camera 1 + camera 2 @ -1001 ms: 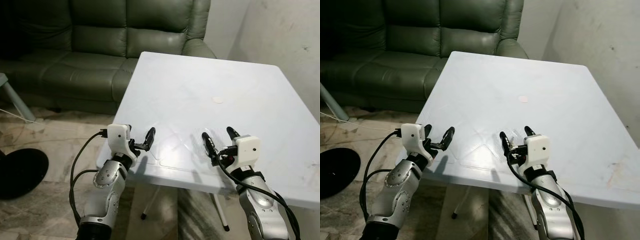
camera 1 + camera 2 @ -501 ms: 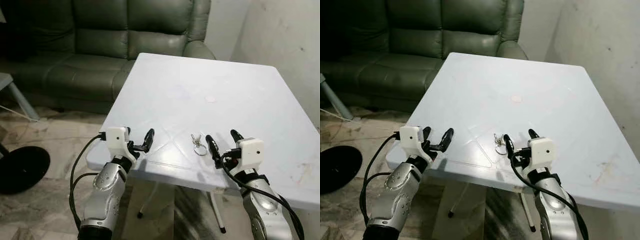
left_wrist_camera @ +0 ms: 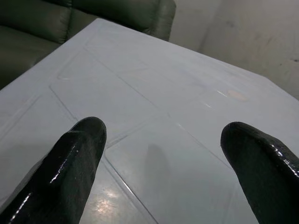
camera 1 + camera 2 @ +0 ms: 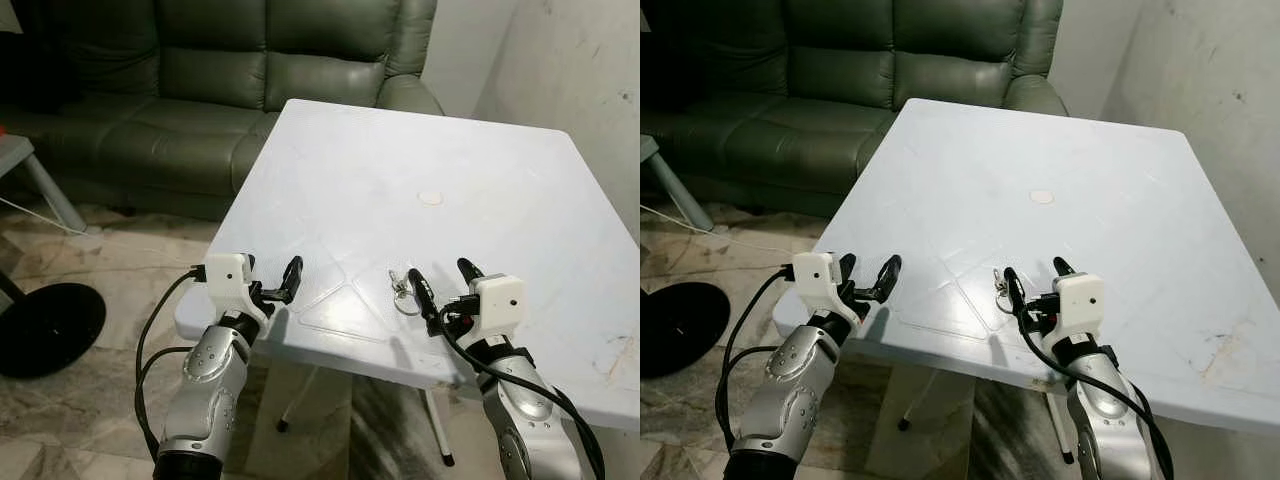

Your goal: Hang keys on a hook

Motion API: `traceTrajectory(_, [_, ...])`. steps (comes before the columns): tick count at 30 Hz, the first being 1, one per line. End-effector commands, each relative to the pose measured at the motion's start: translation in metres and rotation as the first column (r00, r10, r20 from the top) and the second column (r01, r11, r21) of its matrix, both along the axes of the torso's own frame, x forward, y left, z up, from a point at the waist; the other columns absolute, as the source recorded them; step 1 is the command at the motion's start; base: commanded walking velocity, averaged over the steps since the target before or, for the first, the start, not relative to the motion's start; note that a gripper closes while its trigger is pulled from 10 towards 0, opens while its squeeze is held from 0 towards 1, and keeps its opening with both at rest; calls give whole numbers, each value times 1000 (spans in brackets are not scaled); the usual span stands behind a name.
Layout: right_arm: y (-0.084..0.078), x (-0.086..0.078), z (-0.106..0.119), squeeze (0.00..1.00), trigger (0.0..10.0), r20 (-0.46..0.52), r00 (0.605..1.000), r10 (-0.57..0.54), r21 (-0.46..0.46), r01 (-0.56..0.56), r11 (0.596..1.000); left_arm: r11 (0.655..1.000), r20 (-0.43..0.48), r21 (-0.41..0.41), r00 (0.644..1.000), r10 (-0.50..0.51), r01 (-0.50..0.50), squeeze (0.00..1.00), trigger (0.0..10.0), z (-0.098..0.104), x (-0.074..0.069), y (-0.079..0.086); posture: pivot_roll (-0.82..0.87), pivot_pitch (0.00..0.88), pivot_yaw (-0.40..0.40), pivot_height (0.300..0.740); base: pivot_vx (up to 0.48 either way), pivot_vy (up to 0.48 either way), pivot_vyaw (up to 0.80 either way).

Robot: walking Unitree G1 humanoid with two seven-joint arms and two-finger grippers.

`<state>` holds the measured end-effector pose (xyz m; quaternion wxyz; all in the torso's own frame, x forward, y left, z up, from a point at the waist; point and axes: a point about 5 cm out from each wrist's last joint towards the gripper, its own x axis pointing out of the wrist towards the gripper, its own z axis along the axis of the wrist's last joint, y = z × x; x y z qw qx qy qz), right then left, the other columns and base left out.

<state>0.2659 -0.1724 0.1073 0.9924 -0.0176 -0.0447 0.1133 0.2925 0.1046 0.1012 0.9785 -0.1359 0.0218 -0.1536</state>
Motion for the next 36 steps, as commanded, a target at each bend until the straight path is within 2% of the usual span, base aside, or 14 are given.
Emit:
traceTrajectory(1, [2,2,5,0,10000,9,1000,12,-2,-11,1000,999,6,20,999,-36,36,0,10000,1,-3,-3,-24,13,-54,740,0,0,0])
traceTrajectory(8, [4,11,2,0,10000,-47,999,8,-47,-10,999,992,-24,50,993,-113,114,0,10000,-6,-14,-14,-24,20,-52,740,0,0,0])
traceTrajectory(10, [10,17,3,0,10000,-63,997,35,-77,-39,996,991,-29,49,992,-126,128,0,10000,-6,-16,-17,-19,29,-56,740,0,0,0])
traceTrajectory(16, [20,25,3,0,10000,-119,991,57,-31,-61,998,989,-29,41,990,-139,140,0,10000,-4,-19,-19,-15,33,-59,740,0,0,0])
traceTrajectory(21, [27,24,1,0,10000,-172,982,79,-2,-80,997,989,-30,39,989,-144,145,0,10000,-3,-20,-20,-7,38,-62,740,0,0,0])
traceTrajectory(27, [34,19,-16,0,10000,-314,946,82,58,-67,996,989,-33,32,989,-146,147,0,10000,-2,-21,-20,-10,40,-59,740,0,0,0])
traceTrajectory(36, [37,15,-26,0,10000,-394,918,38,27,-30,999,989,-32,24,989,-145,146,0,10000,1,-20,-21,-12,39,-60,740,0,0,0])
